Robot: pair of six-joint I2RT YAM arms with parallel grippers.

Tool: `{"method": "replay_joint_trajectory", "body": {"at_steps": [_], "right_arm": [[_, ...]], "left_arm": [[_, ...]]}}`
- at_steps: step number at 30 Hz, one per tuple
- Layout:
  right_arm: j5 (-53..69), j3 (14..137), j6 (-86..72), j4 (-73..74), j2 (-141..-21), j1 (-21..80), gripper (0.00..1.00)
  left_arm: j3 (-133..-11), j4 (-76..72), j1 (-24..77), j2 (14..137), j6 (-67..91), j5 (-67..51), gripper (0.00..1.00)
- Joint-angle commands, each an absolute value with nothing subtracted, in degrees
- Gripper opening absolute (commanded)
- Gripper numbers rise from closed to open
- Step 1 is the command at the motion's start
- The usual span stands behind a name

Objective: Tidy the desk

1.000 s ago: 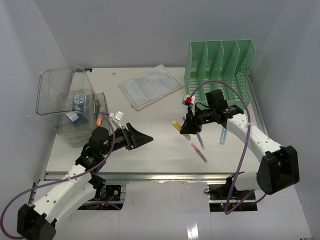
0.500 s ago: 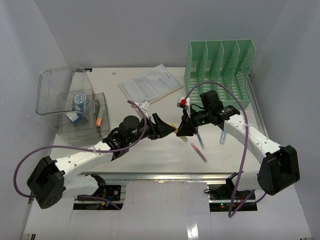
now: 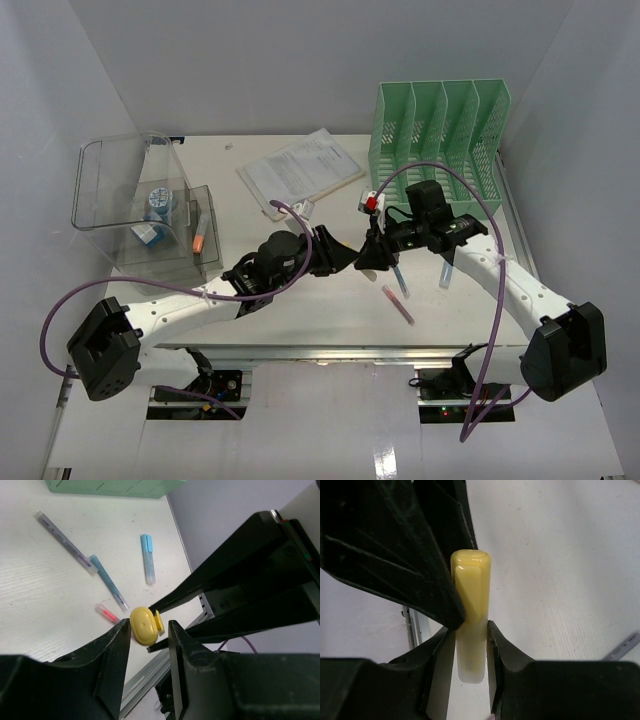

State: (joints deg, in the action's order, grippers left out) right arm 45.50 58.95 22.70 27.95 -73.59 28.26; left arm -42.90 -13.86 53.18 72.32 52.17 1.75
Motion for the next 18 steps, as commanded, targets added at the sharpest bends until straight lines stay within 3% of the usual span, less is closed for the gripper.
{"method": "replay_joint_trajectory", "body": {"at_steps": [1,9,13,15,18], "right_arm": [[48.60,58.09,21.30,25.08,-71.27,29.15,0.09],[48.72,57.13,20.95,24.73,-70.06,29.18,0.10],[48.02,57.36,20.44,24.31,-70.14,29.18,0.17],[47.46,57.47,20.39,24.18,-70.14,29.18,0.24],[47.04,57.73,20.43,24.17,-70.43,29.14,0.35]], "left_arm": [[-44.94,-13.79,53.94,71.60,52.48,6.43,0.46],[-44.91,-13.51,54.04,70.35,52.65,8.28,0.46],[-45.02,-13.45,54.05,70.81,53.09,7.38,0.31],[-44.78,-13.30,54.05,70.62,53.32,6.85,0.19],[-44.75,-12.56,54.09,70.02,53.58,6.64,0.10]]}}
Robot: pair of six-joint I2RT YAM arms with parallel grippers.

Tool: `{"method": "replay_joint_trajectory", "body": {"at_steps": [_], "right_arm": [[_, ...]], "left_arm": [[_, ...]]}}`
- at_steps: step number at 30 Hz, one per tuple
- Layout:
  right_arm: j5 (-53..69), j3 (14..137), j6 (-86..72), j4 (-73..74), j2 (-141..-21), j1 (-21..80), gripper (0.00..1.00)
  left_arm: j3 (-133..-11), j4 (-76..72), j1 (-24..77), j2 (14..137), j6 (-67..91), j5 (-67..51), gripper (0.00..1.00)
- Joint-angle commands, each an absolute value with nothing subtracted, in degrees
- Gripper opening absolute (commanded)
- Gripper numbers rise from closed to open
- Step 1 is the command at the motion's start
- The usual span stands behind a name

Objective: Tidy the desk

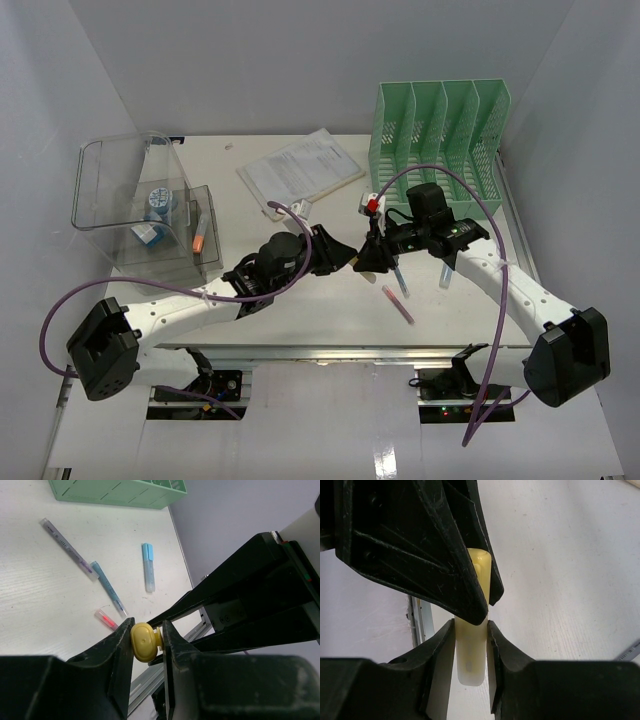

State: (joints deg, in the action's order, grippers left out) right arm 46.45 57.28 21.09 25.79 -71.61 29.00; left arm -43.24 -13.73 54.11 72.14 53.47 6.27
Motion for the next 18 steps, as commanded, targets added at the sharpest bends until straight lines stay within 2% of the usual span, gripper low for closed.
{"method": "replay_joint_trajectory", "body": {"at_steps": [1,2,4,6,11,18], "right_arm": [[46.94,57.83,20.48,24.17,-70.74,29.09,0.41],[46.78,57.91,20.56,24.25,-70.91,29.17,0.45],[46.37,58.32,21.30,24.59,-71.49,29.16,0.62],[45.10,59.03,22.55,25.65,-71.91,29.16,0.73],[43.83,59.03,27.54,28.74,-69.88,27.76,0.91],[45.13,52.88,31.85,28.27,-63.51,23.49,0.93]], "left_arm": [[-44.91,-12.14,54.14,69.71,53.53,6.59,0.09],[-45.15,-10.80,54.14,69.31,53.37,6.67,0.07],[-46.25,-7.90,54.07,68.39,52.64,7.04,0.06],[-47.73,-1.51,54.14,67.41,50.81,9.01,0.06],[-56.57,23.07,54.12,64.91,41.54,18.34,0.05],[-75.19,58.92,48.62,70.98,33.62,32.61,0.06]]}}
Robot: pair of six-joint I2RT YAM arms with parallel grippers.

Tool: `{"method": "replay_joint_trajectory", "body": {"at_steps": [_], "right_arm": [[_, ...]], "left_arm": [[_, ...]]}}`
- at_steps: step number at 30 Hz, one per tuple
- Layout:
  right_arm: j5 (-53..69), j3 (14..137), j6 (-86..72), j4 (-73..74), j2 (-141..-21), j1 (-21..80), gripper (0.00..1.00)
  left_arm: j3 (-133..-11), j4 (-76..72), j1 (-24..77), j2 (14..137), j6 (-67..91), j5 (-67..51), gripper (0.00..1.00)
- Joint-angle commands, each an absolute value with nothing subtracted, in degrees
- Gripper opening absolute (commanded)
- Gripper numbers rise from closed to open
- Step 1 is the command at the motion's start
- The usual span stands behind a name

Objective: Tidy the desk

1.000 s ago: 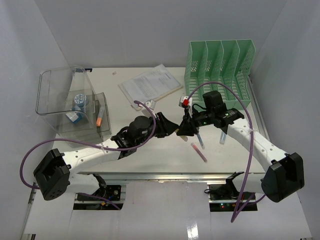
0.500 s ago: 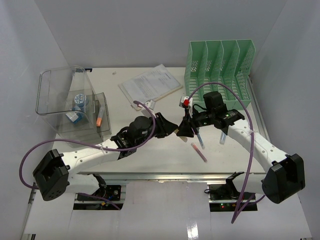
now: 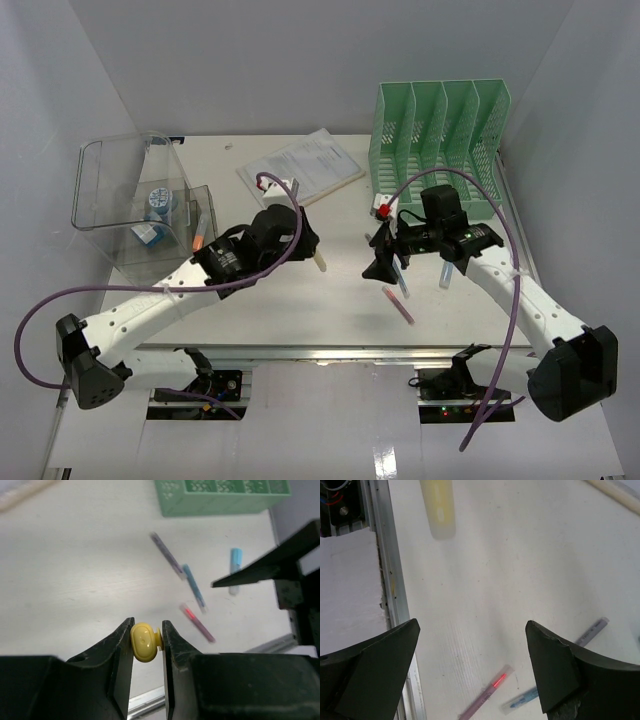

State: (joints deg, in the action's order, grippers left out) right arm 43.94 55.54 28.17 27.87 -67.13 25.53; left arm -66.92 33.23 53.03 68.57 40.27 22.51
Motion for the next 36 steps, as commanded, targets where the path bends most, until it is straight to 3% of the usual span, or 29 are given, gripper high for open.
{"method": "replay_joint_trajectory", "body": {"at_steps": [1,5,12,18,32,34,36], "right_arm": [[45.84,51.92,32.00,28.18,-63.09,22.67,0.93],[49.23,48.17,32.66,28.21,-62.15,17.97,0.93],[53.36,44.26,33.60,28.68,-61.23,12.86,0.94],[55.46,43.42,34.37,29.27,-61.08,11.07,0.94],[57.48,43.50,34.63,30.15,-60.56,8.26,0.94],[57.02,43.51,34.41,30.06,-60.73,8.01,0.94],[54.95,43.42,33.77,29.52,-60.75,7.57,0.94]], "left_arm": [[-77.57,62.50,46.45,72.29,32.62,33.44,0.05],[-83.92,69.65,37.14,76.95,26.66,34.69,0.06],[-87.84,62.41,19.40,83.47,16.58,28.52,0.07],[-94.75,62.49,17.31,90.63,13.35,30.06,0.07],[-92.38,59.94,12.39,94.83,9.84,28.31,0.08],[-91.90,60.08,12.35,95.56,10.27,27.32,0.13],[-90.54,59.73,12.29,95.93,10.60,26.28,0.24]]}}
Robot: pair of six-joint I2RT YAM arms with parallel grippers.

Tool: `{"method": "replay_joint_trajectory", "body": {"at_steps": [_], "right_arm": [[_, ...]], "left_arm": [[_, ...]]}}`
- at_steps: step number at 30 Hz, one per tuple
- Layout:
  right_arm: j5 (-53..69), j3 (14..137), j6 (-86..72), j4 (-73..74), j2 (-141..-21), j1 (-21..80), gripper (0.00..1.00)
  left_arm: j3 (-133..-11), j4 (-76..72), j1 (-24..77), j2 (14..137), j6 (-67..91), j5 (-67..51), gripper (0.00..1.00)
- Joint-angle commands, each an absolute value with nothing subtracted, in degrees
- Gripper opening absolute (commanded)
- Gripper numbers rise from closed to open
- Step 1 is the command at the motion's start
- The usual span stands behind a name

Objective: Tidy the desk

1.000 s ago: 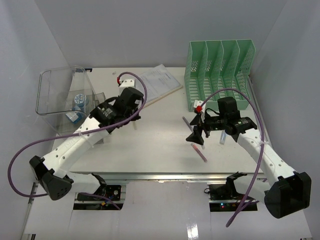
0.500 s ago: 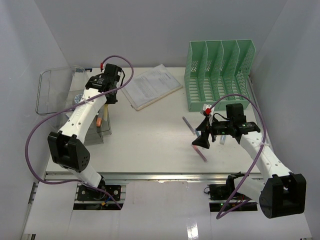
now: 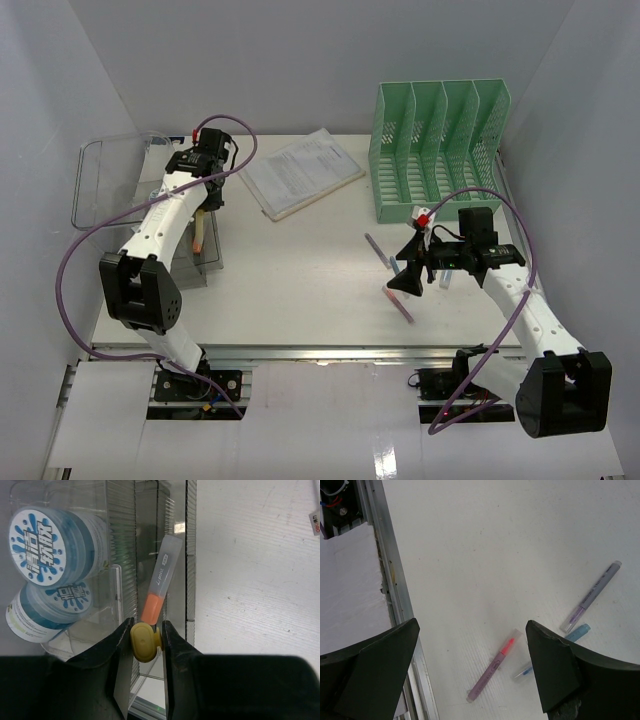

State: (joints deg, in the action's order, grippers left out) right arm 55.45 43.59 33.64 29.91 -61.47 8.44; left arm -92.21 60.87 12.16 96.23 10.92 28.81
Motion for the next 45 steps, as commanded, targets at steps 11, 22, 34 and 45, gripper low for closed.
{"method": "replay_joint_trajectory", "body": {"at_steps": [11,22,34,45], "right_arm": [[31.78,43.02,26.08,26.46,-59.63,7.12,0.95],[-7.57,44.39,8.68,20.42,-63.23,7.12,0.97],[-11.19,47.77,1.86,24.58,-80.16,3.54,0.86],[-1.58,54.05,0.44,24.70,-90.35,-1.84,0.62]], "left_arm": [[-88.59,57.70,12.22,93.57,11.34,18.36,0.73],[-81.13,45.35,12.83,77.07,13.73,-12.92,0.81],[-39.11,20.68,12.75,38.86,31.08,-35.75,0.84],[-30.58,17.49,12.83,26.54,36.57,-40.34,0.84]]}}
